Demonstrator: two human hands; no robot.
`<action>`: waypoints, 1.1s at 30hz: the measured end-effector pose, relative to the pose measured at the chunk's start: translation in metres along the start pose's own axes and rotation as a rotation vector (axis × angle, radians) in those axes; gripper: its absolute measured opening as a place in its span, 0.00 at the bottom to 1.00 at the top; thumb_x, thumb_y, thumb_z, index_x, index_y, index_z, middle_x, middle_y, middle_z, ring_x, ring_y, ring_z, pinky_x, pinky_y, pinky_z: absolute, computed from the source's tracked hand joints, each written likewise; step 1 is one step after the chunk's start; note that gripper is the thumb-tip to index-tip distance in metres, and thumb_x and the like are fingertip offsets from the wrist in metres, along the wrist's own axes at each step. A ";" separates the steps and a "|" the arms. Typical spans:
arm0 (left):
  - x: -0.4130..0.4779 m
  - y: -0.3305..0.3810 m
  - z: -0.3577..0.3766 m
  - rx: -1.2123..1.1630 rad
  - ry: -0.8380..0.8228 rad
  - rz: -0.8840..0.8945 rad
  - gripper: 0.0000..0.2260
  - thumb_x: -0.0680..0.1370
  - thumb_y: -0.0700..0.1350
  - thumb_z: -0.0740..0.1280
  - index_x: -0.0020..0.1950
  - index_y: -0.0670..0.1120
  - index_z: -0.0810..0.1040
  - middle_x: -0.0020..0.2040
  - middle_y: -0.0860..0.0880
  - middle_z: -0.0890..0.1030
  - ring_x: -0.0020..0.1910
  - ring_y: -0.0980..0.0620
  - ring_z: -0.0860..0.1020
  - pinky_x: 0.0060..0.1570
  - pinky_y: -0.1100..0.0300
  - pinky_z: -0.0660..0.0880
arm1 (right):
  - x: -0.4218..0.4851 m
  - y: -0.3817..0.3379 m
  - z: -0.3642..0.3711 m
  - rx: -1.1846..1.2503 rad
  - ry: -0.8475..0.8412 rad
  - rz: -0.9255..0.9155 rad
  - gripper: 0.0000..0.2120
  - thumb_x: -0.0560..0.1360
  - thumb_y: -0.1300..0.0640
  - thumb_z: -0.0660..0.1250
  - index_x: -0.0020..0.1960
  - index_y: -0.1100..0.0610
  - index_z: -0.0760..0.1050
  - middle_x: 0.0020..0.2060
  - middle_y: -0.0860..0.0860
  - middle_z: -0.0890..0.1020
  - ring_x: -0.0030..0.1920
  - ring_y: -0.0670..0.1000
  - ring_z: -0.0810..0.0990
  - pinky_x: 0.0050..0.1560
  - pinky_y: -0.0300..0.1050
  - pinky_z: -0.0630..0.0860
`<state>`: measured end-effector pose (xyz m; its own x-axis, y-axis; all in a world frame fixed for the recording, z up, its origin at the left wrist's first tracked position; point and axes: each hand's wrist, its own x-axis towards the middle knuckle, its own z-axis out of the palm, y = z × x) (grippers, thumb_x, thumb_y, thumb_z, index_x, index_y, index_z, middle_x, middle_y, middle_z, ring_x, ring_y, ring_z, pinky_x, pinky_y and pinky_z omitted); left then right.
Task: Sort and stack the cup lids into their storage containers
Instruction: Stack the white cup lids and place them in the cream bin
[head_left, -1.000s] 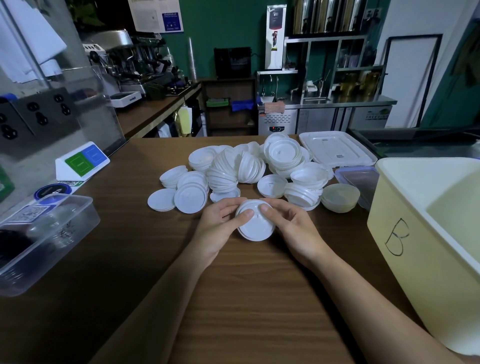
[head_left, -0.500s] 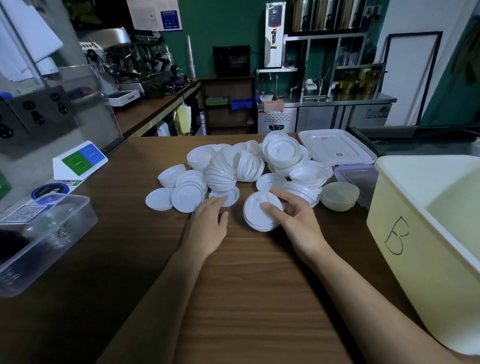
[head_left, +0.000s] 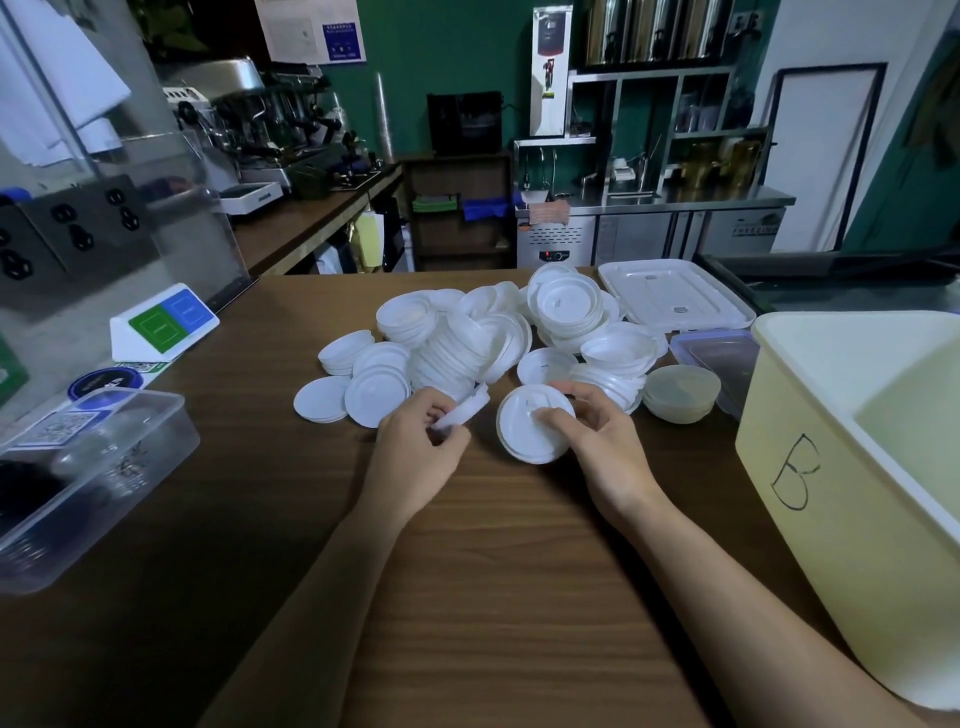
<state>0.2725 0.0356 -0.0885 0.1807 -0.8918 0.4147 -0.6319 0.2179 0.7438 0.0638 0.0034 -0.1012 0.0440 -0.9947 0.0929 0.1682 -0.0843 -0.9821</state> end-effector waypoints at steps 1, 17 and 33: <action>0.000 0.004 -0.002 -0.071 0.000 -0.052 0.05 0.77 0.36 0.69 0.47 0.45 0.79 0.40 0.49 0.81 0.40 0.50 0.79 0.44 0.57 0.78 | 0.000 0.000 0.000 -0.002 0.000 -0.004 0.14 0.75 0.60 0.78 0.60 0.50 0.83 0.53 0.53 0.88 0.56 0.53 0.86 0.59 0.44 0.79; -0.003 0.014 0.007 -0.547 -0.247 -0.169 0.20 0.82 0.36 0.68 0.73 0.49 0.78 0.60 0.51 0.85 0.48 0.51 0.85 0.49 0.57 0.83 | -0.003 -0.005 0.006 0.028 -0.110 -0.051 0.17 0.78 0.49 0.69 0.64 0.53 0.85 0.61 0.49 0.87 0.67 0.51 0.82 0.77 0.59 0.70; -0.006 0.011 0.015 -0.563 -0.294 -0.174 0.11 0.81 0.52 0.71 0.64 0.55 0.82 0.60 0.53 0.86 0.62 0.53 0.83 0.66 0.47 0.79 | -0.009 -0.009 0.004 0.086 -0.154 -0.021 0.17 0.76 0.60 0.77 0.64 0.55 0.81 0.59 0.55 0.87 0.64 0.55 0.84 0.64 0.48 0.79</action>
<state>0.2528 0.0372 -0.0902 -0.0195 -0.9865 0.1626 -0.1069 0.1637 0.9807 0.0656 0.0129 -0.0927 0.1883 -0.9715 0.1440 0.2542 -0.0934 -0.9626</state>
